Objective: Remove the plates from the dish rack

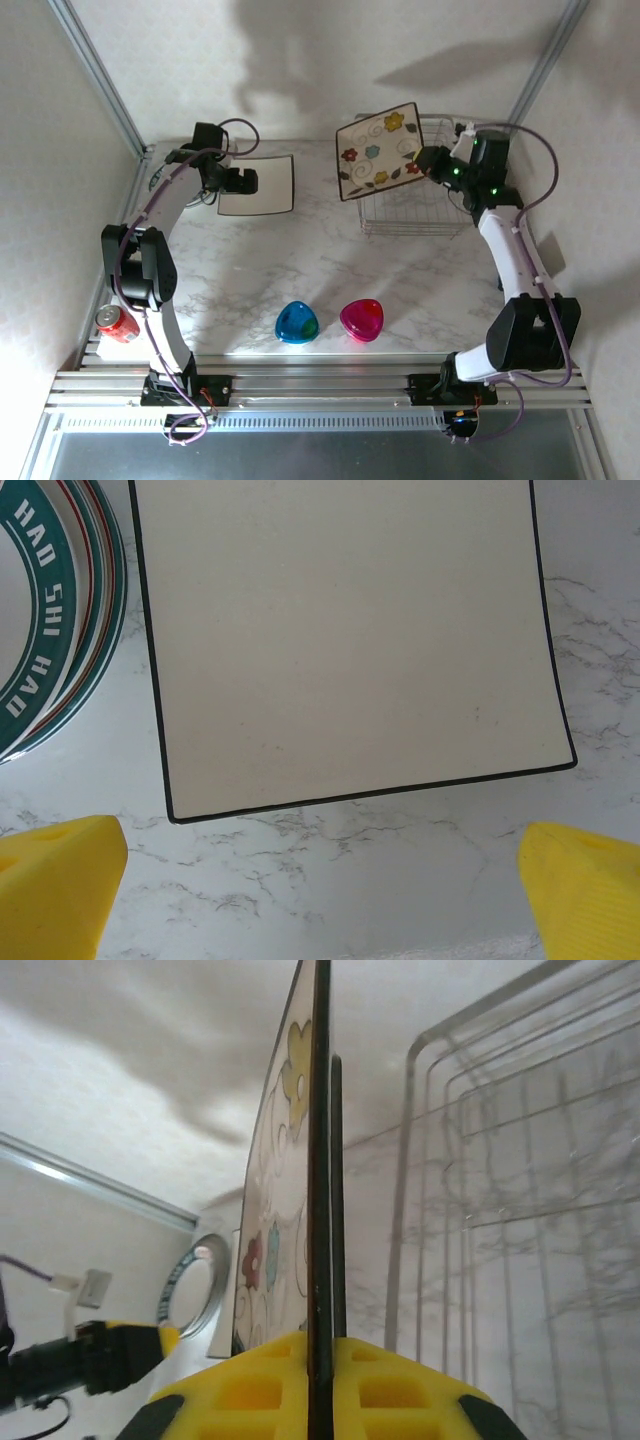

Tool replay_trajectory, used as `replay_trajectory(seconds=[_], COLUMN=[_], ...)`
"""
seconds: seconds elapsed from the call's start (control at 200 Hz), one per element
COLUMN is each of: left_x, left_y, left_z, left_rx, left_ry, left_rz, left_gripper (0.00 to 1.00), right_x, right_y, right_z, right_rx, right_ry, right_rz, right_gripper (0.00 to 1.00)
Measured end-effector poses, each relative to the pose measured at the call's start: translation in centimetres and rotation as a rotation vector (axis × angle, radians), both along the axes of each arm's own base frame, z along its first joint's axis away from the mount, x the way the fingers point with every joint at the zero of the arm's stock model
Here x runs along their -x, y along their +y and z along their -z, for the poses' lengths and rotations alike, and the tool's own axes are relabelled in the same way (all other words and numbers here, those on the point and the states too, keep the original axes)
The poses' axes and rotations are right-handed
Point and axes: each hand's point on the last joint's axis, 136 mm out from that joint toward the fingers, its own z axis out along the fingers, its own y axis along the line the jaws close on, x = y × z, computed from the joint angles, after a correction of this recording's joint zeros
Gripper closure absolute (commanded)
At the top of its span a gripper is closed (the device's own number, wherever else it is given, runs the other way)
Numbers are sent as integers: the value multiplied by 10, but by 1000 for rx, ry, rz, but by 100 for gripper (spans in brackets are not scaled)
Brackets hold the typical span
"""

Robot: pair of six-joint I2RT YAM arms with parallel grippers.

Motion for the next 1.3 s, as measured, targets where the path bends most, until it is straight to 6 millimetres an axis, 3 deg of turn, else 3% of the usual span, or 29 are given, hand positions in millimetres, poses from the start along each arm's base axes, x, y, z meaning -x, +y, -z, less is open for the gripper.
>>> replay_trajectory(seconds=[0.275, 0.38, 0.476, 0.601, 0.781, 0.936, 1.141, 1.302], left_x=[0, 0, 0, -4, -3, 0, 10, 14], left_y=[0, 0, -4, -29, -87, -119, -152, -174], left_z=[0, 0, -1, -13, -69, -110, -119, -110], left_rx=[0, 0, 22, 171, 556, 821, 997, 1042], left_ry=[1, 1, 2, -37, -193, -278, -254, -209], left_rz=[-1, -1, 5, 71, 228, 349, 429, 451], left_gripper=[0, 0, 0, 0, 0, 0, 3, 12], right_x=[5, 5, 7, 10, 15, 15, 8, 0], right_y=[18, 24, 30, 37, 45, 52, 72, 91], right_z=[64, 71, 66, 51, 44, 51, 62, 62], right_rx=[-344, -406, -430, -443, -448, -450, -459, -465], right_ry=[59, 59, 38, -18, -44, -26, 13, 25], right_rz=[-33, -51, -76, -122, -168, -181, -218, -260], right_gripper=[100, 100, 100, 100, 100, 100, 100, 100])
